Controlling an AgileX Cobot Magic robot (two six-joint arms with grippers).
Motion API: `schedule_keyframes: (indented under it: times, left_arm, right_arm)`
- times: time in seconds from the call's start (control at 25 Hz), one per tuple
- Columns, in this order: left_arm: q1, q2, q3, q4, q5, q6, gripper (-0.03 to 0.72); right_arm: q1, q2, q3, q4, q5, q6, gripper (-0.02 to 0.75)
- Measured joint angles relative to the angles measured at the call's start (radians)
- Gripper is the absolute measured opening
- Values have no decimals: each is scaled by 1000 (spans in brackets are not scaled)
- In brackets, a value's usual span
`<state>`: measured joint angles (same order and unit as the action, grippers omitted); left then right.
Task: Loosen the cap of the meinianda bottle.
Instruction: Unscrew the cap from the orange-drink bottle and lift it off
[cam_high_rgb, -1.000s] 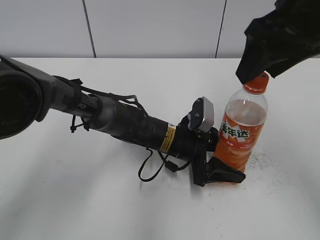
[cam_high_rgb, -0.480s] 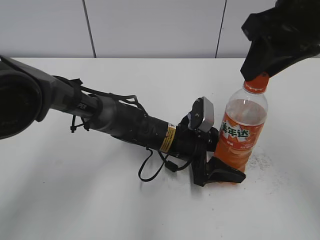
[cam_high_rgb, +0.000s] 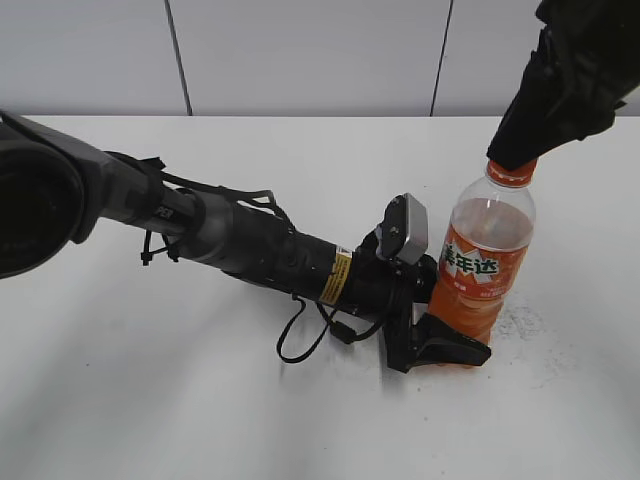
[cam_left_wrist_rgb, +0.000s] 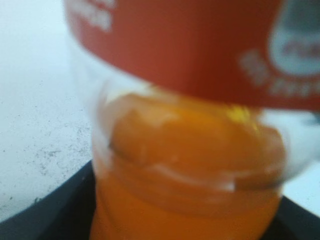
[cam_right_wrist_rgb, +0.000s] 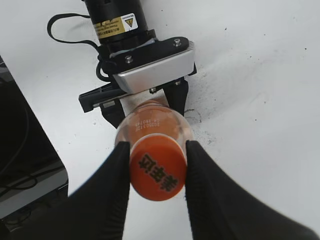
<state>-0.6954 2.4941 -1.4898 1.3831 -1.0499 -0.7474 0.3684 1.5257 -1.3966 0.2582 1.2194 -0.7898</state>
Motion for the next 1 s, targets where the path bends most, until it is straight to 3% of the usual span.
schedule_keyframes:
  times: [0.08,0.24,0.36,0.44,0.48,0.56,0.6,0.68,1.0]
  left_arm:
    - [0,0,0,0,0,0,553]
    - [0,0,0,0,-2,0,553]
    - [0,0,0,0,-2,0,553]
    - [0,0,0,1,-2,0,553]
    - [0,0,0,1,-2,0,553]
    - [0,0,0,1,-2,1,553]
    - [0,0,0,1,-2,1,553]
    - [0,0,0,1,-2,2,553]
    - [0,0,0,1,-1,1,553]
  right_arm:
    - [0,-1,0,1,0,42,263]
    - [0,-1,0,2,0,316,477]
    - [0,-1,0,2,0,555,524]
    - [0,-1,0,1,0,654,517]
    - [0,-1,0,-2,0,742,477]
    - [0,-1,0,-3,0,759,452]
    - [0,-1,0,-7,0,777,384]
    - [0,-1,0,-11,0,782,323]
    - [0,20,0,-8,0,759,283]
